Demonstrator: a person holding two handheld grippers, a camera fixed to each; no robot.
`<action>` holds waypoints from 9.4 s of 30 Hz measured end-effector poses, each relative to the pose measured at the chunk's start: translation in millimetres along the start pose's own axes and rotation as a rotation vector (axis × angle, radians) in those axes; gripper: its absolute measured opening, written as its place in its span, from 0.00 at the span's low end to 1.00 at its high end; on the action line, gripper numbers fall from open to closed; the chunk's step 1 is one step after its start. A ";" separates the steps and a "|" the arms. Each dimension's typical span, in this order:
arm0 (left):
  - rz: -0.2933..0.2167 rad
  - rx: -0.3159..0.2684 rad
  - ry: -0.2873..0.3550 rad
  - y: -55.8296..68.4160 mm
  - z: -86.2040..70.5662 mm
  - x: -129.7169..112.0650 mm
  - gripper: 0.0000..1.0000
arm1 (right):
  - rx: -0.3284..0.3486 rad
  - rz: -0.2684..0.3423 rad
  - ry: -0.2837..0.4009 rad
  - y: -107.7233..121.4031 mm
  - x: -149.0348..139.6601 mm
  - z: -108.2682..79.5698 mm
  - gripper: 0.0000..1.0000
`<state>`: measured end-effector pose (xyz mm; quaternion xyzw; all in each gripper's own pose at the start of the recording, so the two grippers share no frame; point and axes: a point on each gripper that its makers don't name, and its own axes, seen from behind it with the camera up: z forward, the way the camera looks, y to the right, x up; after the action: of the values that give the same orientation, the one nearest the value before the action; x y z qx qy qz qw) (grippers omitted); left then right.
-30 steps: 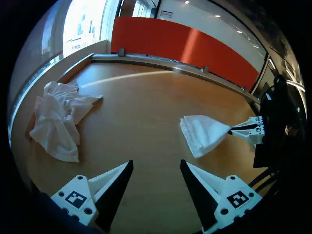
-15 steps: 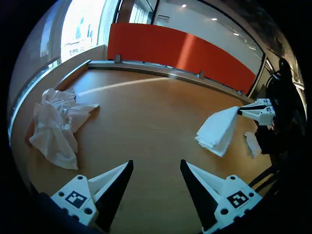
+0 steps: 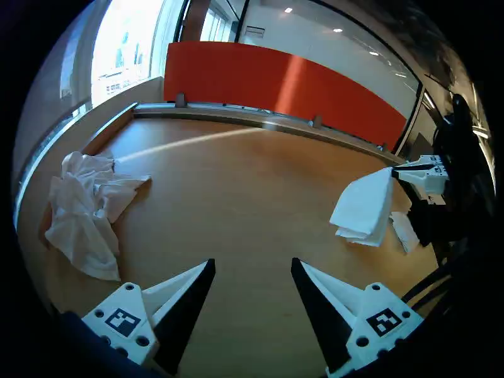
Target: Fold towel
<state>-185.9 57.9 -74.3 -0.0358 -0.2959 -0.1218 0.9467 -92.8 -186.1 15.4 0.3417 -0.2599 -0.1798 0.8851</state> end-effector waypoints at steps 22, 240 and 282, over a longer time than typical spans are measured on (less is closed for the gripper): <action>0.016 -0.008 -0.007 17.8 6.4 2.1 0.89 | -0.067 0.064 0.018 54.1 -18.0 -17.6 0.03; 0.138 -0.087 -0.026 99.4 35.1 19.4 0.89 | -0.298 0.263 -0.294 214.1 -254.9 -169.3 0.03; 0.171 -0.056 -0.052 97.6 23.6 -2.3 0.89 | -0.308 0.409 -0.567 198.5 -399.9 -183.6 0.05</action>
<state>-176.2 156.1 -55.7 -0.0905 -0.3129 -0.0479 0.9443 -277.7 245.5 -96.8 0.0825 -0.5273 -0.1241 0.8365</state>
